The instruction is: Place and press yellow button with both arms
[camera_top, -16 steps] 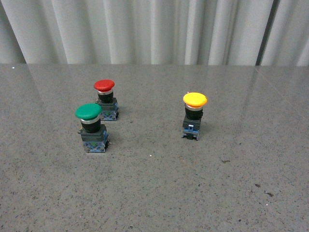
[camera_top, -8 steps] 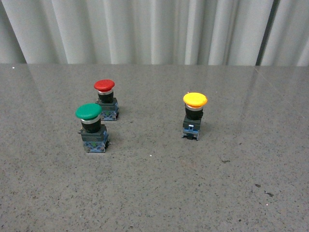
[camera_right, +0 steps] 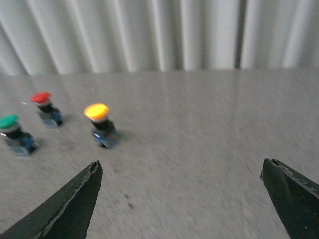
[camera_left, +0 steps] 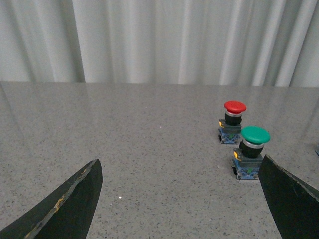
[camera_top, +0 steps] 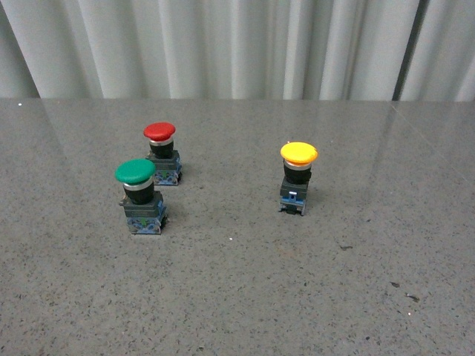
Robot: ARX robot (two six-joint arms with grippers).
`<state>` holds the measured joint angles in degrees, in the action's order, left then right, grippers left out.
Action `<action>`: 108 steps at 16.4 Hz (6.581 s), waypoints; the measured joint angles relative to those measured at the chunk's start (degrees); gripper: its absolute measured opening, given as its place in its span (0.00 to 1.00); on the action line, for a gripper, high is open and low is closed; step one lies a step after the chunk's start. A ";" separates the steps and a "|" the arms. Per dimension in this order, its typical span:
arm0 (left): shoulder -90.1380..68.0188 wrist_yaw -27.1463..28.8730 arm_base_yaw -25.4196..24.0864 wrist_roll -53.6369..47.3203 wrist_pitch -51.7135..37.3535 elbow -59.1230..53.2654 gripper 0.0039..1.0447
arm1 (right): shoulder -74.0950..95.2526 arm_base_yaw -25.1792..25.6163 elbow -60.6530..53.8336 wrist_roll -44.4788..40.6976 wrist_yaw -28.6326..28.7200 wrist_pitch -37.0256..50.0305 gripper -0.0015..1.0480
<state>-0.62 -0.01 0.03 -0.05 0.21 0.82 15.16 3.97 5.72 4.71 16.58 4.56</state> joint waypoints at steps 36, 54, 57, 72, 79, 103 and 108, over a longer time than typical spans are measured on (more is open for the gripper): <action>0.00 0.02 0.00 0.02 0.00 0.00 0.94 | 86.14 -28.26 50.14 -8.96 -12.07 14.99 0.02; 0.00 0.04 0.00 0.02 0.00 0.00 0.94 | 87.86 -27.76 49.70 -10.84 -11.30 14.12 0.02; 0.00 0.04 0.00 0.02 0.00 0.00 0.94 | 87.89 -27.56 49.66 -11.43 -10.86 13.53 0.02; 0.00 0.02 0.00 0.02 0.00 0.00 0.94 | 82.79 -27.98 48.94 -4.94 -6.75 19.93 0.02; 0.00 0.02 0.00 0.02 0.00 0.00 0.94 | 64.19 -28.79 42.07 3.82 -4.72 21.31 0.02; 0.00 0.02 0.00 0.02 0.00 0.00 0.94 | -1.09 -3.96 -1.77 -4.33 -16.55 5.42 0.02; 0.00 0.02 0.00 0.02 0.00 0.00 0.94 | -4.09 -3.96 -3.02 -4.33 -16.55 3.91 0.02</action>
<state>-0.62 0.01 0.03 -0.03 0.21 0.82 11.07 0.01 2.70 0.38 0.03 8.47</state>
